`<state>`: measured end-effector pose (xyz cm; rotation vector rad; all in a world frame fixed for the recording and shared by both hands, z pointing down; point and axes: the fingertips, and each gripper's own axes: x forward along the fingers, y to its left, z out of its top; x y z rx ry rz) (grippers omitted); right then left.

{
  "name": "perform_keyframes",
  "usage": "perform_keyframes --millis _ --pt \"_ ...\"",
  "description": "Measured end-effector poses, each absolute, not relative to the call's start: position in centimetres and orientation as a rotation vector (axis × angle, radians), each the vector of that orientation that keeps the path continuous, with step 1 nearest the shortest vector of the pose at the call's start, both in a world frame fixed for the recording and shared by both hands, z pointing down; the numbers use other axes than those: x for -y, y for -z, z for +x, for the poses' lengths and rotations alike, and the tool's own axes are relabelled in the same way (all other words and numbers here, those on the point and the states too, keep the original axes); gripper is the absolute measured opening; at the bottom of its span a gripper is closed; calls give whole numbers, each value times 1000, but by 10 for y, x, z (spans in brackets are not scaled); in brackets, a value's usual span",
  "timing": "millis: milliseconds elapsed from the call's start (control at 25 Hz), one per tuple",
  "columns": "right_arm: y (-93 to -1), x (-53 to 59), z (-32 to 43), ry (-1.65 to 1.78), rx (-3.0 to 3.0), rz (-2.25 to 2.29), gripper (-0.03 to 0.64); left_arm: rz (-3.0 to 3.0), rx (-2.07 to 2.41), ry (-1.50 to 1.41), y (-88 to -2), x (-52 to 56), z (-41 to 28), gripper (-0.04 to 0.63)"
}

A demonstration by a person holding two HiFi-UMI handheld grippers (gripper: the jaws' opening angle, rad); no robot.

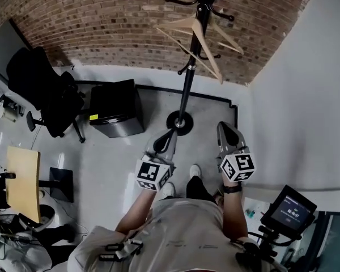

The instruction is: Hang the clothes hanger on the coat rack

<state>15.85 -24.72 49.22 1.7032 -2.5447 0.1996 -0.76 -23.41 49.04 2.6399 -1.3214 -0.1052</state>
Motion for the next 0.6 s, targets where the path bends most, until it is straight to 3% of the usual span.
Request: perform_keyframes --millis 360,600 --pt "-443 216 135 124 2454 1791 3 2772 1476 58 -460 230 -4 -2" --pt "-409 225 107 165 2590 1700 3 2760 1581 -19 -438 231 -4 -3"
